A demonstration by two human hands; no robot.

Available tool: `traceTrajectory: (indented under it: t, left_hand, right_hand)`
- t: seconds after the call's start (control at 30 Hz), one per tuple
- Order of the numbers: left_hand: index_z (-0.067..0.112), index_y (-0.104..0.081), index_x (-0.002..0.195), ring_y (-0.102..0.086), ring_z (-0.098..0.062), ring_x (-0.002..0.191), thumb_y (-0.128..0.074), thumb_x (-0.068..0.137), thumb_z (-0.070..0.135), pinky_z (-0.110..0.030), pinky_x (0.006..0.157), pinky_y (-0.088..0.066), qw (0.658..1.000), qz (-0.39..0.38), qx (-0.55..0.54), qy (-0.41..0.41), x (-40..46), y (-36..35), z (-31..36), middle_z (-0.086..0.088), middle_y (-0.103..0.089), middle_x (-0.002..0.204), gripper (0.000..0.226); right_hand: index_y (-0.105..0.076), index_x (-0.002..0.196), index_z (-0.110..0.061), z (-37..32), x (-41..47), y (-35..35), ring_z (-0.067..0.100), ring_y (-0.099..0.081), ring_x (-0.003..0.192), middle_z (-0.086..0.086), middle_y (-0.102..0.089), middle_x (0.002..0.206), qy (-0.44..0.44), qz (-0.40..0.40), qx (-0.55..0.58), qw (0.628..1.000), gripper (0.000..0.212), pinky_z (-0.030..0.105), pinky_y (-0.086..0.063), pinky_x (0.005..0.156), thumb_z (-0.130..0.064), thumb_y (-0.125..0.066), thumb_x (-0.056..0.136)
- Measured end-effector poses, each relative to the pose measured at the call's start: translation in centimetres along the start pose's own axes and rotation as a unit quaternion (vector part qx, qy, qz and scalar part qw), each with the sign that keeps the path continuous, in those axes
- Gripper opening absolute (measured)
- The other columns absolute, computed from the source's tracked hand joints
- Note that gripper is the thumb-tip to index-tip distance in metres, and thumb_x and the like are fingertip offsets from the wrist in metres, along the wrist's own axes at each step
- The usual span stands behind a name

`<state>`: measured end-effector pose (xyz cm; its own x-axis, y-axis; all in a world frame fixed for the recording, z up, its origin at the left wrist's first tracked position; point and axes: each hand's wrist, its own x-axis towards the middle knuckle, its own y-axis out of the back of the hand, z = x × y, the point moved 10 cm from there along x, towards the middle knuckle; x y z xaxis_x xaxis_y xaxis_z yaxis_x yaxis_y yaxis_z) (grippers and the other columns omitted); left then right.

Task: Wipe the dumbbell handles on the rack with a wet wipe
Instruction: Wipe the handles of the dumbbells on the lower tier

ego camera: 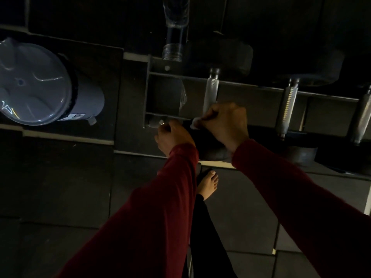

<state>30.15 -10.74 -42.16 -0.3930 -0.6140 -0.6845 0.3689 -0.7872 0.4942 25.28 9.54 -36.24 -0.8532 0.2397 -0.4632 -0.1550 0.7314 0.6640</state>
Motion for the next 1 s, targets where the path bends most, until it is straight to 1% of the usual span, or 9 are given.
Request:
traceTrajectory:
  t: [0.1,0.37,0.43,0.53,0.63,0.7,0.77,0.87,1.0]
  left_hand:
    - [0.023,-0.07,0.094,-0.062,-0.023,0.094,-0.028,0.057,0.064,-0.047,0.092,-0.049,1.0,0.016,-0.002,-0.005,0.0,0.3,0.2,-0.004,-0.065,0.101,0.069]
    - [0.022,-0.069,0.094,-0.061,-0.023,0.095,-0.024,0.053,0.068,-0.047,0.093,-0.048,1.0,0.018,-0.013,-0.007,-0.4,0.5,0.4,-0.004,-0.064,0.101,0.076]
    - [0.021,-0.069,0.098,-0.06,-0.025,0.097,-0.027,0.059,0.065,-0.046,0.095,-0.047,1.0,0.016,-0.007,-0.006,-0.5,0.5,0.6,-0.006,-0.064,0.103,0.072]
    - [0.021,-0.069,0.1,-0.06,-0.025,0.098,-0.036,0.068,0.054,-0.046,0.095,-0.048,1.0,0.011,-0.001,0.003,-0.3,0.3,0.4,-0.006,-0.064,0.104,0.057]
    - [0.023,-0.069,0.098,-0.061,-0.024,0.098,-0.037,0.066,0.053,-0.047,0.094,-0.049,1.0,0.01,-0.002,0.008,-0.1,0.2,0.1,-0.005,-0.065,0.102,0.054]
    - [0.023,-0.07,0.096,-0.061,-0.025,0.098,-0.035,0.064,0.055,-0.047,0.094,-0.048,1.0,0.011,-0.004,0.004,-0.1,0.1,0.0,-0.005,-0.065,0.101,0.057]
    - [0.024,-0.07,0.094,-0.062,-0.024,0.098,-0.033,0.059,0.06,-0.047,0.093,-0.049,1.0,0.012,-0.009,0.0,-0.1,0.2,0.1,-0.004,-0.066,0.1,0.063]
    - [0.02,-0.07,0.094,-0.062,-0.026,0.096,-0.034,0.06,0.059,-0.048,0.093,-0.049,1.0,0.013,-0.006,-0.008,-0.1,0.2,0.3,-0.007,-0.066,0.099,0.063]
    - [0.024,-0.07,0.09,-0.063,-0.024,0.094,-0.03,0.052,0.062,-0.047,0.091,-0.05,1.0,0.016,-0.006,-0.001,0.0,0.2,-0.1,-0.004,-0.066,0.097,0.067]
  right_hand:
    - [-0.068,0.078,-0.027,-1.8,0.5,-0.6,-0.001,-0.063,0.078,-0.012,-0.068,0.085,0.024,0.025,-0.071,0.997,0.02,0.011,-0.046,0.069,-0.039,-0.083,0.073]
    - [-0.065,0.071,-0.03,0.6,-0.9,1.4,-0.002,-0.063,0.074,-0.015,-0.066,0.08,-0.014,0.018,-0.031,0.999,0.026,0.016,-0.049,0.061,-0.049,-0.083,0.072]
    - [-0.065,0.073,-0.029,-0.7,-0.4,0.9,-0.001,-0.06,0.073,-0.014,-0.066,0.082,0.002,0.033,-0.081,0.996,0.024,0.01,-0.041,0.058,-0.046,-0.081,0.075]
    - [-0.06,0.075,-0.029,-2.2,0.2,0.1,0.001,-0.058,0.072,-0.011,-0.064,0.084,0.027,0.043,-0.129,0.99,0.021,0.014,-0.046,0.063,-0.037,-0.079,0.08]
    - [-0.061,0.073,-0.029,-1.5,-0.2,0.4,-0.003,-0.056,0.072,-0.015,-0.063,0.081,0.036,0.028,-0.104,0.994,0.021,0.006,-0.038,0.065,-0.037,-0.08,0.078]
    - [-0.066,0.07,-0.025,-0.5,-0.6,1.1,-0.005,-0.061,0.07,-0.015,-0.066,0.077,0.038,0.04,-0.04,0.998,0.02,0.005,-0.043,0.063,-0.036,-0.083,0.075]
    - [-0.065,0.07,-0.025,-0.4,-1.3,1.8,-0.006,-0.063,0.068,-0.017,-0.064,0.071,0.06,0.082,0.002,0.995,0.02,0.01,-0.051,0.065,-0.032,-0.082,0.077]
    - [-0.069,0.075,-0.02,-1.4,-0.8,3.1,-0.007,-0.063,0.067,-0.017,-0.064,0.072,0.077,0.171,0.061,0.98,0.014,0.008,-0.05,0.064,-0.027,-0.078,0.084]
    - [-0.072,0.08,-0.015,-1.8,1.4,5.8,-0.014,-0.059,0.066,-0.021,-0.062,0.074,0.03,0.301,0.139,0.943,0.009,0.004,-0.047,0.063,-0.019,-0.08,0.08]
